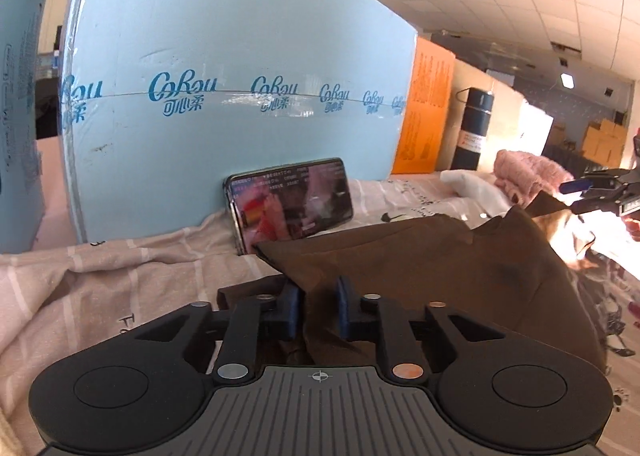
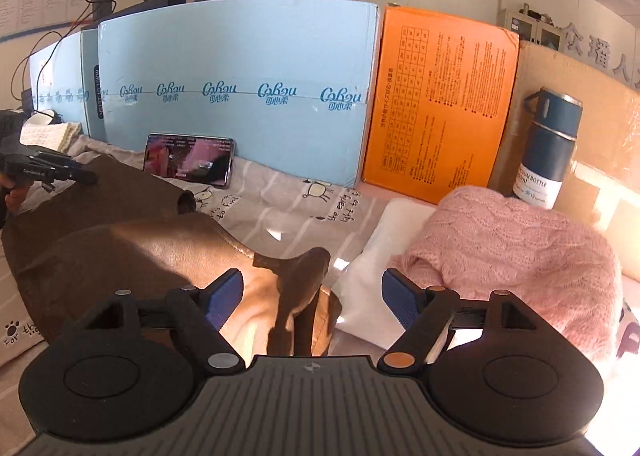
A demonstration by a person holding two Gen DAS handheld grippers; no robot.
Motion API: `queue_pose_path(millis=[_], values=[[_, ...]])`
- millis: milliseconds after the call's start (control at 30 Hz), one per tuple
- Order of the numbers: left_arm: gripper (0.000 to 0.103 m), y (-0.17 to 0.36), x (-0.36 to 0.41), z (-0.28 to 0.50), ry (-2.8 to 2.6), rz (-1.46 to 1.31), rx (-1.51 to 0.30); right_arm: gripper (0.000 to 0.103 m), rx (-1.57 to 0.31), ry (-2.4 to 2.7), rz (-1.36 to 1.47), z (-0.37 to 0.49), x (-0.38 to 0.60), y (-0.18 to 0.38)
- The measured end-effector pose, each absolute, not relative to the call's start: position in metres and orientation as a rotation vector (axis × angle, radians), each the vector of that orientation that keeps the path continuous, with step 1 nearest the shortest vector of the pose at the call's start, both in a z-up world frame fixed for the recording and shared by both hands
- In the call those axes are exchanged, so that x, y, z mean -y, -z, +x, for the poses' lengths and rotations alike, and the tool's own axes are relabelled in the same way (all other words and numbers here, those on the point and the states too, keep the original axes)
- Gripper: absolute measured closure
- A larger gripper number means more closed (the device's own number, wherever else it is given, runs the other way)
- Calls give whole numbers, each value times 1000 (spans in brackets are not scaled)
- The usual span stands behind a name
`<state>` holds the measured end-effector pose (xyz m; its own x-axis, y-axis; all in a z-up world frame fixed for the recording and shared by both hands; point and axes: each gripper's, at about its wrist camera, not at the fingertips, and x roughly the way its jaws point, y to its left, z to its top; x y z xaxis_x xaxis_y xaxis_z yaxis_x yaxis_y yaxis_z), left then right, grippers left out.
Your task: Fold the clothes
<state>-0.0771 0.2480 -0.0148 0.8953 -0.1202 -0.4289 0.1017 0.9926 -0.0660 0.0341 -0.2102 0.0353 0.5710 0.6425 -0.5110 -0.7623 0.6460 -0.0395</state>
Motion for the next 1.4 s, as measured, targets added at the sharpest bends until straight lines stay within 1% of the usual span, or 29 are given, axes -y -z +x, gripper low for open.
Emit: queue_pose_path(millis=[33,67,100,133,167,200,300,433,467,533,567,600,667,733,767,800,900,967,1033,1133,1300,1367,1400], values=[[98,13,-239,-82,85,-3,-431,32,-496,-821,-235,35,210,-28],[101,12,-232,-87,66,15,-417,44,-506,-806,-201,37,210,-21],[101,9,-228,-92,53,16,-402,53,-516,-790,-166,38,211,-14],[101,6,-223,-98,38,14,-388,68,-510,-782,-128,38,212,-8],[101,3,-222,-103,21,11,-382,79,-507,-774,-92,39,214,-4],[101,1,-223,-108,1,8,-380,85,-509,-766,-67,39,216,-2],[101,2,-225,-112,-49,0,-416,89,-504,-742,-6,38,218,2],[98,14,-224,-96,-92,8,-490,89,-526,-659,-8,45,211,5],[93,16,-224,-92,-102,9,-497,89,-531,-640,-19,45,209,6],[88,16,-229,-91,-93,-27,-487,89,-541,-602,-42,45,207,9],[78,16,-233,-92,-74,-60,-482,89,-543,-586,-53,44,207,8],[56,16,-236,-94,-54,-91,-481,89,-538,-573,-54,42,209,7],[35,15,-243,-98,23,-178,-463,89,-528,-545,-53,39,214,5],[34,13,-249,-103,110,-255,-452,87,-526,-517,-45,37,218,5],[27,12,-251,-104,154,-277,-459,87,-525,-505,-41,36,219,6],[23,12,-252,-106,184,-292,-469,87,-525,-493,-37,36,221,7],[23,13,-257,-118,194,-333,-472,83,-525,-458,-26,33,225,10],[23,13,-258,-124,205,-358,-477,74,-515,-442,-7,28,227,9],[22,12,-257,-129,183,-349,-477,71,-494,-429,12,20,229,5],[22,10,-252,-131,113,-319,-459,63,-450,-397,2,9,227,1],[22,9,-244,-128,-38,-219,-502,59,-383,-388,20,-7,222,-6],[22,12,-243,-128,-37,-236,-516,52,-342,-383,48,-16,222,-10],[22,14,-242,-127,-22,-242,-524,52,-325,-401,73,-18,222,-11]])
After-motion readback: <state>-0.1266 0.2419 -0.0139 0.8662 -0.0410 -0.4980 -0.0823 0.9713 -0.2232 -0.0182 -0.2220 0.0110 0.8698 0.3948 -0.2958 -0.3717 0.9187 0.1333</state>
